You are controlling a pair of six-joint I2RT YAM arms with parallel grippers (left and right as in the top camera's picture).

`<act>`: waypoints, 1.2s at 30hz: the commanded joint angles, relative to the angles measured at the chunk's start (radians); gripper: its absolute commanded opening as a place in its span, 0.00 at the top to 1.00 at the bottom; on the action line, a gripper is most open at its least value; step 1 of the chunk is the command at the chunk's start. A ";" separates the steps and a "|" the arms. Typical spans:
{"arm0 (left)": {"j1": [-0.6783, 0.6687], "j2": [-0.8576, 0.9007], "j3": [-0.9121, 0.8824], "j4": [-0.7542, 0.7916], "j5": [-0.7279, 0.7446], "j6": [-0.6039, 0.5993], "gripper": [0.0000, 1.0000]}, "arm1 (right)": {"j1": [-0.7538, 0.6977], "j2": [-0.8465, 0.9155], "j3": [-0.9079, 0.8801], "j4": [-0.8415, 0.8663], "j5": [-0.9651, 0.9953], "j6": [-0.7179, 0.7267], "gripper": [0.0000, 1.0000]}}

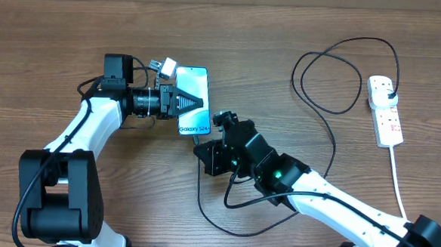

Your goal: Plug charger to phone and switch on socket

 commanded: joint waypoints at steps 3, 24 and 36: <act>-0.007 -0.013 -0.003 0.003 0.049 0.023 0.96 | -0.018 -0.036 0.008 0.008 -0.093 -0.027 0.96; -0.007 -0.013 -0.003 0.003 0.048 0.015 0.96 | -0.022 -0.036 0.008 -0.010 -0.070 -0.026 0.96; -0.007 -0.013 -0.003 0.003 0.048 0.000 0.96 | -0.022 -0.036 0.008 0.012 -0.019 -0.018 0.96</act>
